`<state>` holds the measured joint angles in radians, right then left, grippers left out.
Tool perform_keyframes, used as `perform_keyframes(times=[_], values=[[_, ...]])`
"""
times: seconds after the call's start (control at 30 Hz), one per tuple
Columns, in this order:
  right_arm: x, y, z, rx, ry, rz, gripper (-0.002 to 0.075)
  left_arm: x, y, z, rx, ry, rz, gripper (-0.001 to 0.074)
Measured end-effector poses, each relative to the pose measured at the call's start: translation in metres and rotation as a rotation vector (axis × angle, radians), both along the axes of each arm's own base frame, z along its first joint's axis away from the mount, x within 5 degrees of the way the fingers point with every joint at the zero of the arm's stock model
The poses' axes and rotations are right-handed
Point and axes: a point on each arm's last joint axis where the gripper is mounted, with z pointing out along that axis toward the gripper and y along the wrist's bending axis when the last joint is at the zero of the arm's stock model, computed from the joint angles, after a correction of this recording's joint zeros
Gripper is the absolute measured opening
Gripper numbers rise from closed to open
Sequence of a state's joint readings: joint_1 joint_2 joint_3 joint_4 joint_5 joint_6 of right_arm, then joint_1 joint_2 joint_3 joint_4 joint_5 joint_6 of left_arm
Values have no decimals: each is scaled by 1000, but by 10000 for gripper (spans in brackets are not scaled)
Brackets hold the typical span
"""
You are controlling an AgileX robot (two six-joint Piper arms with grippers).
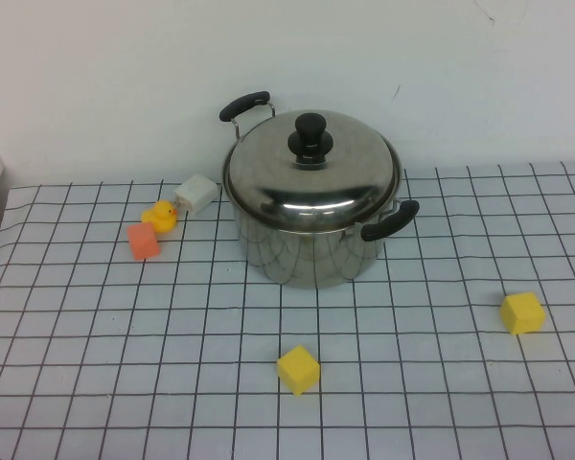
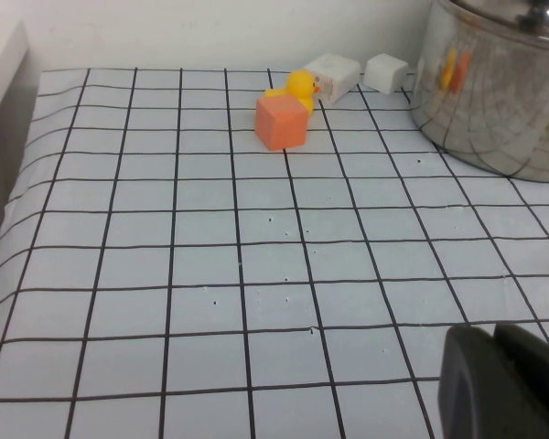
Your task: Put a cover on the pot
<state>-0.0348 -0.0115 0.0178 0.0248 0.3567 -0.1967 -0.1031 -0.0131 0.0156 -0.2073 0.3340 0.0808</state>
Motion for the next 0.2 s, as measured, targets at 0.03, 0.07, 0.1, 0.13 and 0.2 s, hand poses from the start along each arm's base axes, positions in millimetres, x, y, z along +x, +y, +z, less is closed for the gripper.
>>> perform_keyframes(times=[0.03,0.07,0.1,0.13,0.2], values=[[0,0,0,-6,0,0,9,0,0,0,0,0,0,0],[0,0,0,-10,0,0,9,0,0,0,0,0,0,0],[0,0,0,-12,0,0,9,0,0,0,0,0,0,0],[0,0,0,-15,0,0,9,0,0,0,0,0,0,0],[0,-1,0,-23,1,1,9,0,0,0,0,0,0,0]])
